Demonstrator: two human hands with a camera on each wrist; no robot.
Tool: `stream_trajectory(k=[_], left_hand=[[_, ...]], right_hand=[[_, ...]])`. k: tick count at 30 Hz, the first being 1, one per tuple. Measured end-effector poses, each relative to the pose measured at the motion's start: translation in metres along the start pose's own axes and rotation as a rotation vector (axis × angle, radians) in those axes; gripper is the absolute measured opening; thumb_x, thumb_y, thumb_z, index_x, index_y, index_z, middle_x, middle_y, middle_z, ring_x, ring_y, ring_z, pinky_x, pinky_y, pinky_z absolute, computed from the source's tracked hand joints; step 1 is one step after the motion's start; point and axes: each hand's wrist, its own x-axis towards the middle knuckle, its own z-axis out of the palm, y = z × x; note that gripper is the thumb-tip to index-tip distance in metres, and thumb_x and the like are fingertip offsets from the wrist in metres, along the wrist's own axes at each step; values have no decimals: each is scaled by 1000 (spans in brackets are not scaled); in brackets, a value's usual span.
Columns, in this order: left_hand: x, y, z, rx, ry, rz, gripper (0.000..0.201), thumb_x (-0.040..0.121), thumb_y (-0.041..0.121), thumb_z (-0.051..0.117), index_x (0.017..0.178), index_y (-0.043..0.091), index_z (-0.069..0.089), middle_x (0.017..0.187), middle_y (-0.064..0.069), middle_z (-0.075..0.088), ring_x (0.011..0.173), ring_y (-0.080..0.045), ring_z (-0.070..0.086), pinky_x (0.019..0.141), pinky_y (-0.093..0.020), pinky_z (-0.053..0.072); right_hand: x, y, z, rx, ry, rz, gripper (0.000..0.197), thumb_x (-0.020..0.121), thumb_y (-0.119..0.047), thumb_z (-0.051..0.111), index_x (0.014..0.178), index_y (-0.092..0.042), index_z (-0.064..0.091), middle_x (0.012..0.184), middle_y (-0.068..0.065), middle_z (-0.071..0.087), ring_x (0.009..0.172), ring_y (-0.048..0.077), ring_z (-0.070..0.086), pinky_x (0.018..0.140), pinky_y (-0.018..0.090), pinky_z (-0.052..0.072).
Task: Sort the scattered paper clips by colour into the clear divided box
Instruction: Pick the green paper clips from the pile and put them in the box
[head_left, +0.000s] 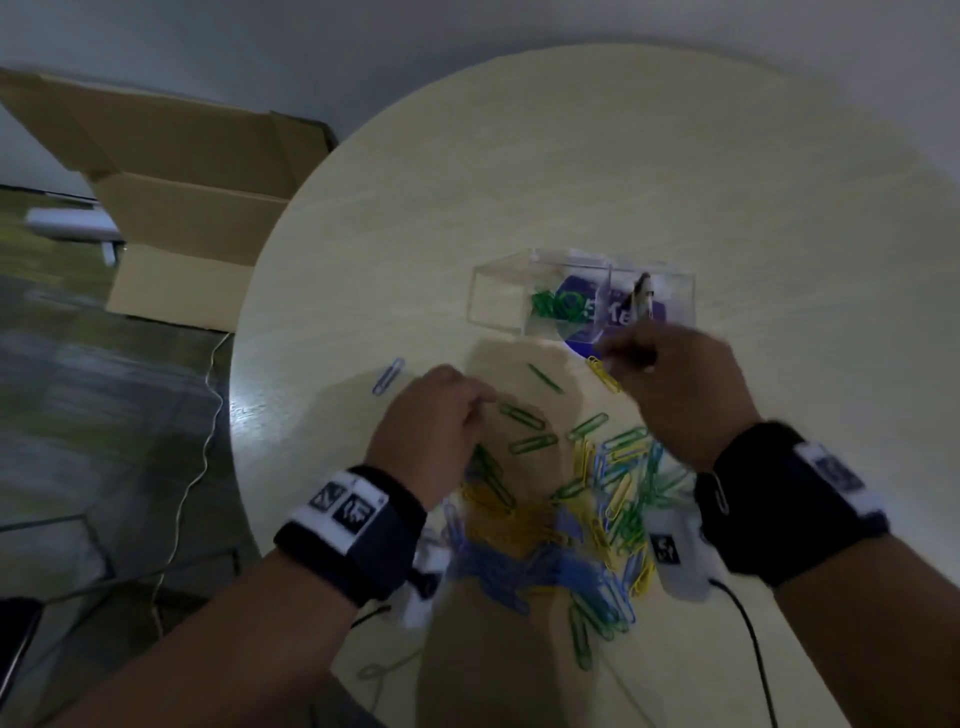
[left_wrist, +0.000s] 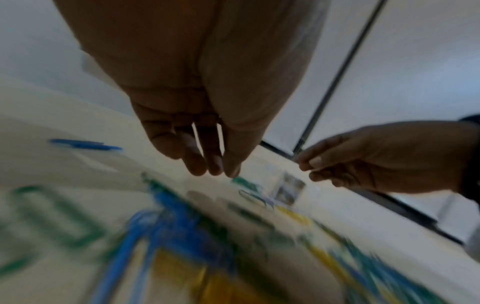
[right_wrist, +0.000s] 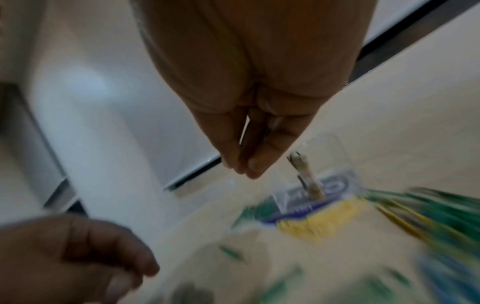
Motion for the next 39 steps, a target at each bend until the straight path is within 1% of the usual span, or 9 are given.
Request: stream_trajectory(k=[3, 9, 17, 22, 26, 29, 32, 36, 39], left_hand=[[-39, -6, 16, 158, -91, 132, 27, 88, 21, 58, 113, 23, 68, 101, -3, 58, 93, -28, 55, 81, -39, 50], [-64, -19, 25, 256, -1, 186, 28, 86, 17, 66, 115, 16, 68, 109, -1, 60, 97, -27, 52, 83, -39, 51], [-32, -43, -7, 143, 191, 181, 31, 82, -1, 59, 103, 16, 74, 99, -1, 72, 89, -21, 60, 90, -30, 40], [-10, -60, -15, 284, -16, 147, 25, 83, 6, 70, 103, 19, 75, 102, -3, 71, 89, -31, 60, 81, -42, 52], [-6, -59, -19, 266, -58, 114, 11, 86, 14, 68, 95, 20, 71, 95, -2, 63, 91, -29, 56, 78, -42, 49], [-2, -56, -22, 227, -124, 42, 6, 88, 14, 65, 90, 19, 66, 91, 1, 54, 91, -25, 53, 79, -37, 45], [1, -52, -25, 147, -177, -30, 10, 88, 7, 62, 95, 14, 63, 87, -1, 63, 87, -24, 61, 78, -37, 49], [4, -45, -30, 72, -230, -153, 18, 90, 5, 58, 104, 11, 66, 89, -1, 66, 88, -20, 63, 79, -31, 47], [7, -42, -29, 96, -193, -124, 13, 90, 7, 59, 98, 13, 68, 89, -1, 58, 88, -22, 60, 74, -26, 39]], right_hand=[[-44, 22, 27, -192, -139, -104, 22, 80, -17, 65, 100, -22, 72, 97, 4, 69, 91, 28, 61, 81, 30, 42], [-87, 47, 48, -431, -210, -273, 38, 78, -24, 58, 113, -14, 67, 117, 8, 63, 103, 34, 55, 91, 40, 45], [-55, 46, 29, -280, -89, -307, 24, 79, -8, 66, 100, -17, 73, 97, 6, 70, 89, 32, 59, 83, 36, 45], [-17, 34, 40, -359, -212, -338, 25, 73, -3, 68, 96, -11, 72, 88, 16, 65, 83, 39, 61, 79, 40, 48], [-9, 38, 43, -321, -274, -144, 13, 81, -15, 61, 91, -16, 69, 93, 12, 63, 89, 34, 58, 76, 36, 45], [-6, 36, 41, -270, -323, -19, 6, 75, -20, 65, 82, -20, 63, 93, 9, 61, 87, 31, 59, 75, 35, 47], [-3, 30, 39, -268, -385, 26, 12, 73, -18, 67, 77, -22, 57, 89, 7, 59, 86, 32, 58, 74, 35, 46], [4, 18, 42, -224, -305, -42, 13, 79, -12, 58, 89, -20, 61, 99, 10, 66, 92, 32, 60, 71, 28, 39], [15, 5, 51, -252, -249, -126, 29, 86, -12, 52, 110, -18, 66, 111, 15, 60, 97, 35, 58, 80, 33, 44]])
